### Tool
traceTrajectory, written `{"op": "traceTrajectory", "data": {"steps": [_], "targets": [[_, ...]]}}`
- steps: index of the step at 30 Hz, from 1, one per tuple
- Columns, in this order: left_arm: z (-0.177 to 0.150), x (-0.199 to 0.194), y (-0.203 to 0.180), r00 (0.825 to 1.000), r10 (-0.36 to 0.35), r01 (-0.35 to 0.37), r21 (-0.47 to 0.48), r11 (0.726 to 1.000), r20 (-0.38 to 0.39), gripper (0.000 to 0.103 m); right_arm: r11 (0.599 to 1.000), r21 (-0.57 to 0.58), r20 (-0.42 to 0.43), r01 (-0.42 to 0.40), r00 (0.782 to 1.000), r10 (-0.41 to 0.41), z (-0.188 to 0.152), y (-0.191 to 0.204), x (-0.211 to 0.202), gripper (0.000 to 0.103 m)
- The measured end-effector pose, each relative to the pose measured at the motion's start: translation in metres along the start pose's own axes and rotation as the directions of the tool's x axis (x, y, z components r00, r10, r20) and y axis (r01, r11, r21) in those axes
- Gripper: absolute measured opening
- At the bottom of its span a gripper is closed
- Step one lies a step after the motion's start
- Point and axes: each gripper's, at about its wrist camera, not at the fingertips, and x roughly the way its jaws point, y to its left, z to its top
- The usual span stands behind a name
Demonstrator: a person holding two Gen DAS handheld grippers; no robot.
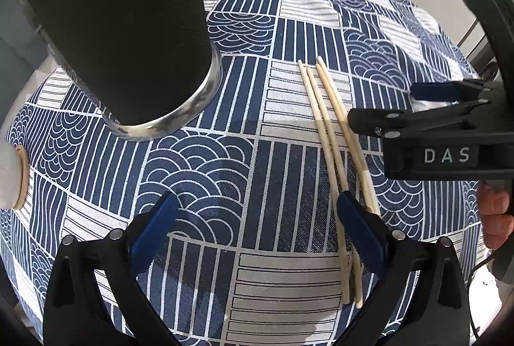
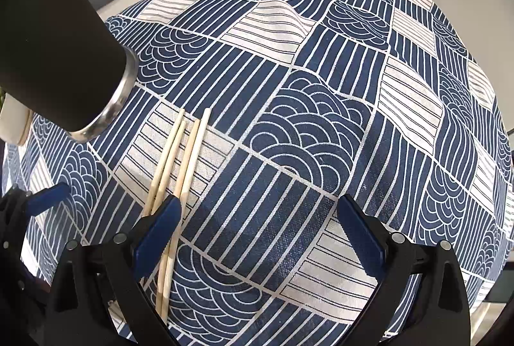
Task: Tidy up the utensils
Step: 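Move both grippers back down to the remaining loose sticks, then close the right gripper on a loose stick while the left gripper closes on another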
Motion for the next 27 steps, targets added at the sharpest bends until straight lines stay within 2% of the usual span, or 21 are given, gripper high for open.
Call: {"op": "traceTrajectory", "data": {"steps": [5, 8, 12, 14, 18, 22, 25, 27], "targets": [[0.005, 0.004, -0.001, 1.0, 0.006, -0.007, -0.012, 1.0, -0.024, 0.098, 0.998, 0.063, -0.047, -0.008, 0.999, 0.011, 0.006, -0.005, 0.005, 0.093], [0.007, 0.005, 0.001, 0.999, 0.014, -0.016, -0.037, 0.999, -0.045, 0.098, 0.999, 0.053, -0.076, -0.005, 0.997, 0.009, 0.012, 0.001, 0.008, 0.093], [0.008, 0.007, 0.002, 0.997, 0.027, -0.033, -0.074, 0.997, -0.074, 0.098, 0.999, 0.006, -0.133, 0.044, 0.99, -0.043, 0.023, 0.017, 0.016, 0.095], [0.008, 0.007, 0.003, 0.996, 0.034, -0.042, -0.101, 0.994, -0.087, 0.098, 0.999, 0.024, -0.162, 0.031, 0.986, -0.026, 0.026, 0.016, 0.019, 0.096], [0.008, 0.007, 0.001, 0.994, 0.039, -0.054, -0.145, 0.988, -0.106, 0.097, 1.0, 0.011, -0.172, 0.029, 0.985, -0.026, 0.032, 0.013, 0.022, 0.094], [0.008, 0.004, 0.0, 0.992, 0.039, -0.06, -0.174, 0.983, -0.122, 0.091, 1.0, 0.013, -0.181, 0.028, 0.983, -0.025, 0.037, 0.003, 0.025, 0.093], [0.01, 0.007, -0.007, 0.991, 0.044, -0.066, -0.174, 0.983, -0.126, 0.091, 1.0, 0.016, -0.192, 0.026, 0.981, -0.023, 0.04, -0.005, 0.025, 0.092], [0.012, 0.01, -0.014, 0.986, 0.074, -0.097, -0.157, 0.983, -0.146, 0.091, 1.0, 0.003, -0.201, 0.023, 0.979, -0.022, 0.042, -0.007, 0.026, 0.091]]}}
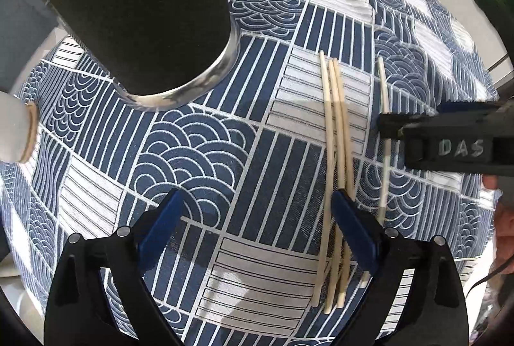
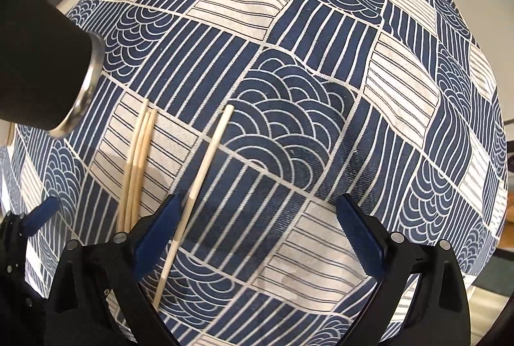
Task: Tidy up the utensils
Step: 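Close the right gripper on a loose stick while the left gripper closes on another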
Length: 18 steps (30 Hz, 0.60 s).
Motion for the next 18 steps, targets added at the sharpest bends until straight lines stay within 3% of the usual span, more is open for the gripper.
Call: {"op": "traceTrajectory", "data": {"steps": [2, 6, 9, 12, 13, 15, 17, 18], "targets": [[0.002, 0.002, -0.006, 1.0, 0.026, -0.026, 0.009, 1.0, -0.001, 0.092, 1.0, -0.018, -0.009, -0.003, 1.0, 0.003, 0.005, -0.001, 0.0, 0.087], [0.004, 0.004, -0.002, 1.0, 0.023, -0.023, -0.046, 0.999, 0.005, 0.089, 0.999, -0.038, 0.004, -0.009, 1.0, 0.009, 0.012, -0.012, -0.006, 0.058], [0.004, 0.002, -0.002, 1.0, 0.029, -0.029, -0.07, 0.997, 0.009, 0.078, 0.998, -0.055, 0.016, -0.011, 1.0, 0.012, 0.008, -0.016, -0.014, 0.04], [0.001, -0.004, 0.002, 1.0, 0.027, -0.028, -0.082, 0.996, -0.007, 0.055, 0.998, -0.057, 0.012, -0.008, 1.0, 0.008, 0.009, -0.019, -0.017, 0.012], [0.0, -0.005, 0.003, 1.0, 0.026, -0.027, -0.091, 0.996, -0.012, 0.046, 0.998, -0.06, 0.007, 0.001, 1.0, -0.001, 0.005, -0.016, -0.019, 0.007], [-0.003, -0.007, 0.008, 0.999, 0.024, -0.027, -0.107, 0.994, -0.021, 0.033, 0.998, -0.069, 0.003, -0.006, 1.0, 0.006, 0.007, -0.022, -0.019, 0.006], [-0.006, -0.008, 0.012, 1.0, 0.007, -0.01, -0.115, 0.993, -0.028, 0.009, 0.998, -0.052, 0.005, -0.042, 0.999, 0.042, 0.008, -0.032, -0.019, 0.006], [-0.008, -0.008, 0.016, 0.999, -0.01, 0.006, -0.117, 0.993, -0.034, 0.008, 0.997, -0.041, 0.016, -0.066, 0.998, 0.067, 0.007, -0.037, -0.02, 0.006]]}}
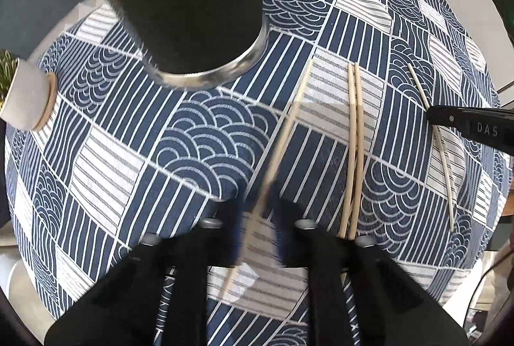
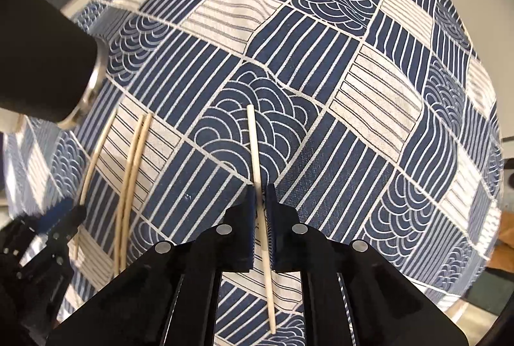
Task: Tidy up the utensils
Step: 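Close the right gripper on a loose stick while the left gripper closes on another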
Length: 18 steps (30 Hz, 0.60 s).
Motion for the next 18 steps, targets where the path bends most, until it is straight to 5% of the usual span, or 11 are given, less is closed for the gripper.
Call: {"op": "traceTrajectory", "data": {"steps": [10, 18], "targets": [[-0.019, -0.008, 0.029, 0.994, -0.08, 0.08, 0.008, 0.997, -0.073, 0.005, 0.994, 0.107, 0.057, -0.035, 0.998, 0.029, -0.018, -0.029, -0.015, 0.0], [-0.038, -0.013, 0.053, 0.996, -0.057, 0.057, 0.004, 0.998, -0.069, 0.005, 0.978, 0.149, 0.098, -0.147, 0.986, 0.133, -0.038, -0.045, -0.023, 0.006]]}}
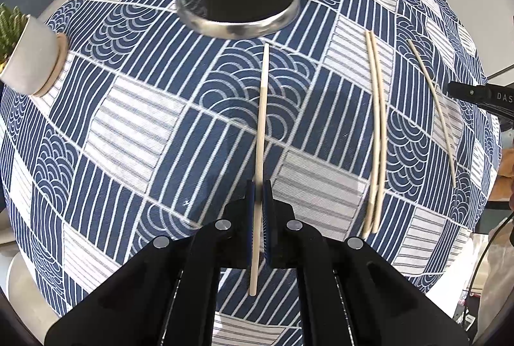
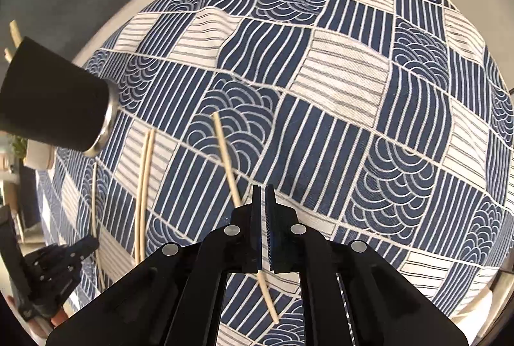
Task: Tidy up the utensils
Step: 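Close the right gripper on a loose stick while the left gripper closes on another, then lift both sticks upright and carry them over the black cup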
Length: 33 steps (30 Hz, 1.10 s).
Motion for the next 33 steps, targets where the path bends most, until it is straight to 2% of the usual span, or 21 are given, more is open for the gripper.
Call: {"op": "traceTrajectory", "data": {"steps": [3, 6, 8, 11, 14, 15, 16, 20, 26, 30, 33], "targets": [[-0.001, -0.003, 0.007, 1.0, 0.0, 0.0, -0.021, 1.0, 0.0, 0.005, 0.998, -0.047, -0.009, 0.036, 0.999, -0.036, -0.023, 0.011, -0.005, 0.008], [-0.005, -0.006, 0.014, 1.0, 0.008, -0.008, -0.051, 0.999, -0.001, 0.005, 0.991, -0.112, -0.024, 0.077, 0.996, -0.08, -0.027, 0.026, 0.002, 0.034], [-0.01, -0.008, 0.021, 1.0, 0.011, -0.01, -0.092, 0.996, 0.008, 0.005, 0.982, -0.16, -0.025, 0.097, 0.994, -0.102, -0.03, 0.037, 0.004, 0.035], [-0.025, -0.014, 0.037, 1.0, -0.004, 0.006, -0.18, 0.984, 0.014, 0.005, 0.96, -0.24, -0.066, 0.146, 0.984, -0.166, -0.033, 0.051, 0.015, 0.034], [-0.035, -0.017, 0.041, 0.999, 0.012, -0.003, -0.232, 0.973, 0.037, 0.005, 0.922, -0.324, -0.037, 0.211, 0.971, -0.235, -0.04, 0.066, 0.017, 0.027], [-0.037, -0.018, 0.04, 0.999, 0.025, -0.015, -0.25, 0.968, 0.04, 0.005, 0.919, -0.34, -0.037, 0.201, 0.973, -0.226, -0.042, 0.068, 0.017, 0.017], [-0.037, -0.02, 0.041, 0.999, 0.035, -0.022, -0.261, 0.965, 0.042, 0.005, 0.919, -0.351, -0.041, 0.182, 0.977, -0.209, -0.045, 0.07, 0.018, 0.011], [-0.04, -0.018, 0.025, 0.997, 0.053, -0.036, -0.306, 0.951, 0.047, 0.005, 0.905, -0.404, -0.048, 0.137, 0.984, -0.171, -0.055, 0.077, 0.021, 0.006], [-0.043, -0.018, 0.023, 0.996, 0.039, -0.009, -0.374, 0.927, 0.074, 0.005, 0.926, -0.377, -0.108, 0.015, 0.992, -0.06, -0.038, 0.049, 0.019, 0.004], [-0.055, -0.023, 0.034, 0.997, 0.011, 0.023, -0.403, 0.915, 0.081, 0.005, 0.937, -0.347, -0.13, -0.031, 0.991, -0.015, -0.037, 0.039, 0.019, 0.004], [-0.058, -0.024, 0.039, 0.996, -0.01, 0.043, -0.408, 0.912, 0.085, 0.005, 0.941, -0.335, -0.123, -0.038, 0.992, -0.004, -0.03, 0.013, 0.009, 0.004]]}}
